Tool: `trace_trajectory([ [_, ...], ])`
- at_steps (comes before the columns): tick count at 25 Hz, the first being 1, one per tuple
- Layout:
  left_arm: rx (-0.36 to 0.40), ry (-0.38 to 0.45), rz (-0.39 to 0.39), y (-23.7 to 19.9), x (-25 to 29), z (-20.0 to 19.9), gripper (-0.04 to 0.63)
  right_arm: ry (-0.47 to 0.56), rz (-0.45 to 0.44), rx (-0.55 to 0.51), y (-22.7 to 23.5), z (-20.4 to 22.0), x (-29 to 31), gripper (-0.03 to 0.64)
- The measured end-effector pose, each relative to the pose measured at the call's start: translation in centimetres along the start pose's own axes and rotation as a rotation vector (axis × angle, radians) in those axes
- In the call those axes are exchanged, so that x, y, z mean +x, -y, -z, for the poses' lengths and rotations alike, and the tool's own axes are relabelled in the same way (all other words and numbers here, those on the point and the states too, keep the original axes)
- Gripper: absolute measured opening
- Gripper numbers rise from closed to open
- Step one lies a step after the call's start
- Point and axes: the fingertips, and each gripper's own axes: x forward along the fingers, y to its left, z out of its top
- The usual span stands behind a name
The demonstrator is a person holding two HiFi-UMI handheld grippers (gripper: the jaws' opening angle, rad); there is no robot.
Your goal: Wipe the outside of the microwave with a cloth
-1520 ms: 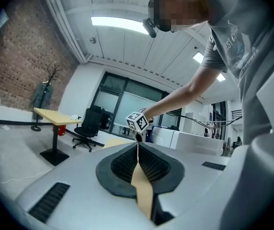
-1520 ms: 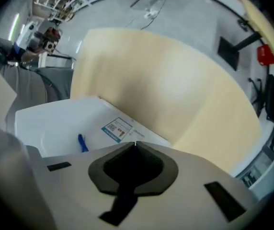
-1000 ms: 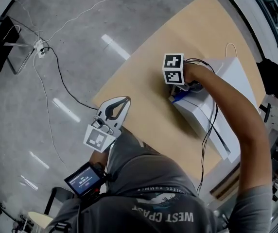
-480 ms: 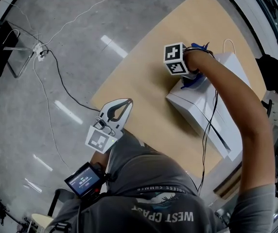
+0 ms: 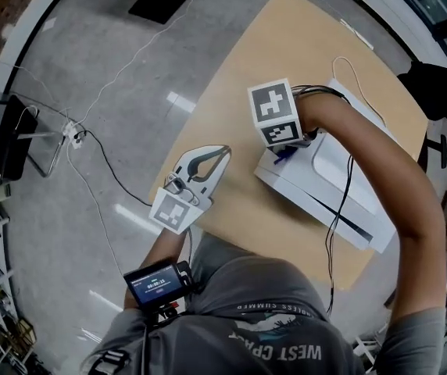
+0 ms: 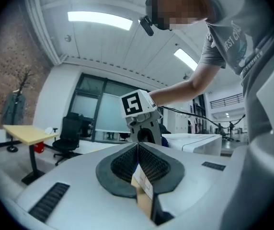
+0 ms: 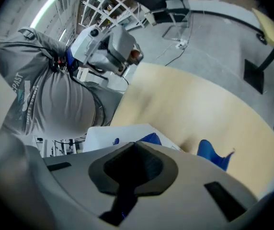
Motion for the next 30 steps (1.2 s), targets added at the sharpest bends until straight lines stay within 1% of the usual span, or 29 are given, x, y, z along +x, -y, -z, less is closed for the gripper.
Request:
trace_trajectory([
  [3, 0.135, -0.015, 0.161, 1.9, 5.1, -1.9, 0.023, 0.123, 0.143, 0.02, 1.2, 2.4, -3.3, 0.028],
  [4, 0.182, -0.018, 0.212, 2.6, 6.7, -2.4, 0.023, 0.189, 0.194, 0.038, 1.9, 3.4, -4.4, 0.028],
  [5, 0.212, -0.016, 0.252, 3.2, 8.3, -2.8, 0.023, 0.264, 0.247, 0.057, 2.8, 4.5, -5.5, 0.028],
  [6, 0.224, -0.013, 0.283, 3.7, 9.8, -3.1, 0.023, 0.341, 0.303, 0.075, 3.7, 5.7, -6.6, 0.028],
  [7, 0.219, -0.011, 0.309, 4.2, 11.2, -3.3, 0.023, 0.412, 0.362, 0.095, 4.7, 7.1, -7.6, 0.028],
  [9, 0.189, -0.013, 0.358, 5.1, 13.8, -3.2, 0.023, 0.554, 0.457, 0.149, 6.3, 9.9, -9.6, 0.028],
  [10, 0.177, -0.017, 0.382, 5.5, 15.0, -3.1, 0.023, 0.638, 0.477, 0.187, 6.9, 11.1, -10.6, 0.028],
  [11, 0.17, -0.023, 0.405, 5.9, 16.1, -2.9, 0.023, 0.737, 0.473, 0.231, 7.3, 12.1, -11.6, 0.028],
  [13, 0.191, -0.03, 0.447, 6.6, 18.2, -2.6, 0.023, 0.95, 0.427, 0.333, 7.9, 14.2, -13.8, 0.028],
  [14, 0.208, -0.03, 0.464, 6.9, 19.3, -2.6, 0.023, 1.038, 0.405, 0.39, 8.4, 15.5, -14.6, 0.028],
  [16, 0.228, -0.034, 0.487, 7.2, 21.3, -2.7, 0.023, 1.147, 0.358, 0.505, 9.8, 18.9, -14.7, 0.028],
  [17, 0.246, -0.037, 0.5, 7.4, 22.2, -2.8, 0.023, 1.186, 0.312, 0.56, 10.5, 20.4, -14.0, 0.028],
  [19, 0.264, -0.048, 0.518, 7.8, 23.9, -3.0, 0.023, 1.293, 0.165, 0.644, 11.2, 22.5, -12.4, 0.028],
  [20, 0.261, -0.056, 0.523, 8.0, 24.7, -3.2, 0.023, 1.35, 0.089, 0.667, 11.1, 23.1, -11.9, 0.028],
  [21, 0.267, -0.064, 0.531, 8.2, 25.5, -3.3, 0.023, 1.389, 0.032, 0.675, 10.9, 23.8, -11.6, 0.028],
  [22, 0.274, -0.069, 0.539, 8.5, 26.2, -3.5, 0.023, 1.408, -0.006, 0.672, 10.5, 24.5, -11.2, 0.028],
  [24, 0.267, -0.072, 0.543, 8.8, 27.6, -3.8, 0.023, 1.395, -0.065, 0.648, 9.4, 26.0, -10.1, 0.028],
  [25, 0.276, -0.078, 0.547, 9.0, 28.2, -3.9, 0.023, 1.369, -0.094, 0.635, 8.8, 26.9, -9.4, 0.028],
  [27, 0.331, -0.097, 0.558, 9.3, 29.3, -3.7, 0.023, 1.297, -0.129, 0.628, 7.6, 29.3, -7.4, 0.028],
  [28, 0.362, -0.105, 0.563, 9.4, 29.8, -3.6, 0.023, 1.266, -0.14, 0.637, 7.1, 30.9, -6.2, 0.028],
  [30, 0.381, -0.113, 0.565, 9.6, 30.5, -3.6, 0.023, 1.234, -0.164, 0.677, 6.3, 34.7, -3.8, 0.028],
])
